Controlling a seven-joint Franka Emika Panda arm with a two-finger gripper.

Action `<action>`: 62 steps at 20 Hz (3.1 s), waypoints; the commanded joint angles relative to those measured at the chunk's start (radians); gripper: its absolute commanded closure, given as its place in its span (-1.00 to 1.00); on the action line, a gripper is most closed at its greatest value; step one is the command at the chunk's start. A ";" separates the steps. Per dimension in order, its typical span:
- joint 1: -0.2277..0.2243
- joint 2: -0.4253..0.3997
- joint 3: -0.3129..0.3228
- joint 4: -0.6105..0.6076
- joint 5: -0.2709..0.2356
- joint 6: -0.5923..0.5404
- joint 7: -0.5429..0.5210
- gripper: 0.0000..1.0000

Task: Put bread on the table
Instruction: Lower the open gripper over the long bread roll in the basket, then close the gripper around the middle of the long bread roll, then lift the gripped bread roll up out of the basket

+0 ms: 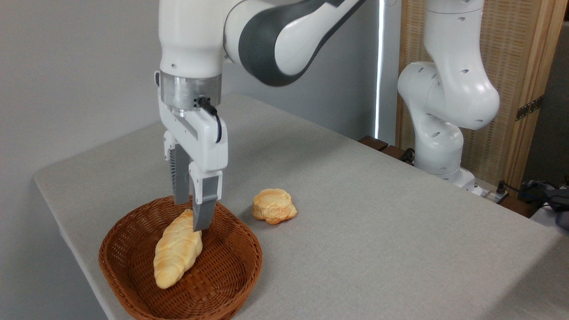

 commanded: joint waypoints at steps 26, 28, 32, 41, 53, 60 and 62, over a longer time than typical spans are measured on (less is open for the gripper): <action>-0.044 0.192 -0.033 0.003 0.101 0.182 -0.929 -0.97; -0.044 0.192 -0.033 0.005 0.101 0.184 -0.916 -0.51; -0.044 0.190 -0.033 0.005 0.103 0.184 -0.901 0.25; -0.044 0.190 -0.033 0.006 0.104 0.184 -0.898 0.33; -0.044 0.107 -0.033 0.012 0.146 0.184 -0.900 0.26; -0.045 0.028 -0.050 0.005 0.144 0.119 -0.892 0.26; -0.047 -0.003 -0.056 0.005 0.135 0.067 -0.848 0.26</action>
